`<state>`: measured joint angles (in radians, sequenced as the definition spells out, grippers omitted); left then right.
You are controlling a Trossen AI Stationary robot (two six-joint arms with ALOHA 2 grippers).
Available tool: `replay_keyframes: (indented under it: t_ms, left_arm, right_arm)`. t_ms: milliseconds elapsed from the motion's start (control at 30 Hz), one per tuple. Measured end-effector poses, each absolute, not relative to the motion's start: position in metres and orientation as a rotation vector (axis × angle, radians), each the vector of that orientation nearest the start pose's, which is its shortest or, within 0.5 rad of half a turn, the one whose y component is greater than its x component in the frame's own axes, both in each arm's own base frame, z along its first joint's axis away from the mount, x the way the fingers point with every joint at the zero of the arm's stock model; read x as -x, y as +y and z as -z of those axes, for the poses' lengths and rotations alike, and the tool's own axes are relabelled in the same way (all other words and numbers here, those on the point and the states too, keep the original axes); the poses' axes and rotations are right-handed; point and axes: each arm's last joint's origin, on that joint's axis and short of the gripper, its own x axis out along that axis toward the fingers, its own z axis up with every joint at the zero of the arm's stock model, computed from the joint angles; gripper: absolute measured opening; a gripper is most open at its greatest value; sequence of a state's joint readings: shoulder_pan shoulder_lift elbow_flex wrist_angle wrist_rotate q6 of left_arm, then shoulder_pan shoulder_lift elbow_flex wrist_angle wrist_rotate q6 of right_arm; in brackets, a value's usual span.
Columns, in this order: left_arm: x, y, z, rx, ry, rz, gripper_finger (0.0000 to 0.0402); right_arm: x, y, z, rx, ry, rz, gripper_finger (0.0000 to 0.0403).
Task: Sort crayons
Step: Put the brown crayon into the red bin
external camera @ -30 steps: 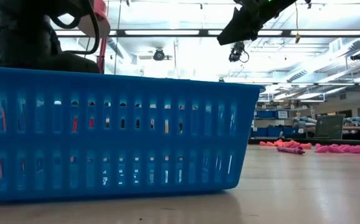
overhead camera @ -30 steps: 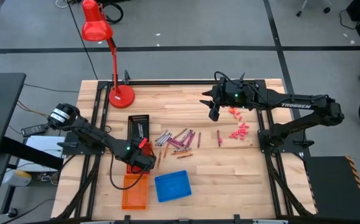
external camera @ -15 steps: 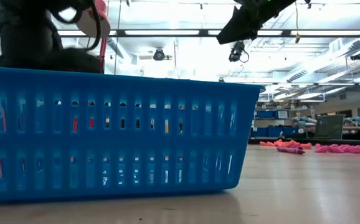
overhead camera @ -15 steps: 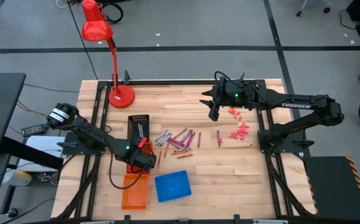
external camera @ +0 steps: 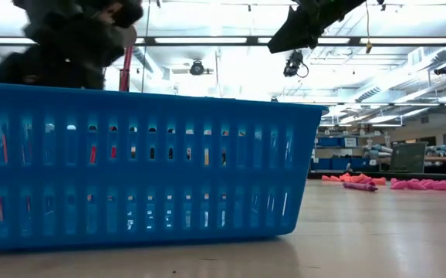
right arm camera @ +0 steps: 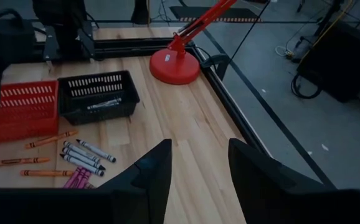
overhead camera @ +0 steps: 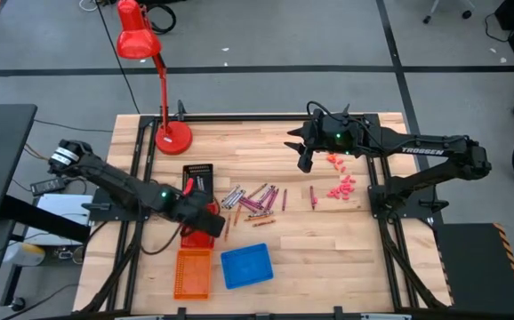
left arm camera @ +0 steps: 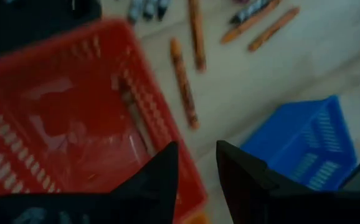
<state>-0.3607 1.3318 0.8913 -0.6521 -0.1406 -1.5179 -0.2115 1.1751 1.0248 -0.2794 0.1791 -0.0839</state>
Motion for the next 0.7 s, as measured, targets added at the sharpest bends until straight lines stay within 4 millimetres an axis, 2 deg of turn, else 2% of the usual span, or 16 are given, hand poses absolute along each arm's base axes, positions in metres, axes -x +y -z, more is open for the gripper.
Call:
replay_keyframes:
  t_ms: [267, 433, 700]
  left_arm:
    - [-0.261, -0.043, -0.225, 1.049, 0.818, -0.585, 0.0121]
    - [-0.27, -0.019, -0.224, 0.997, 0.812, -0.577, 0.0121]
    - [-0.282, -0.002, -0.225, 0.924, 0.831, -0.569, 0.0121]
  right_arm:
    - [-0.25, -0.059, -0.33, 0.073, 0.447, 0.368, 0.0162]
    - [-0.249, -0.061, -0.329, 0.072, 0.461, 0.381, 0.0162]
    - [-0.248, -0.064, -0.327, -0.004, 0.468, 0.369, 0.0162]
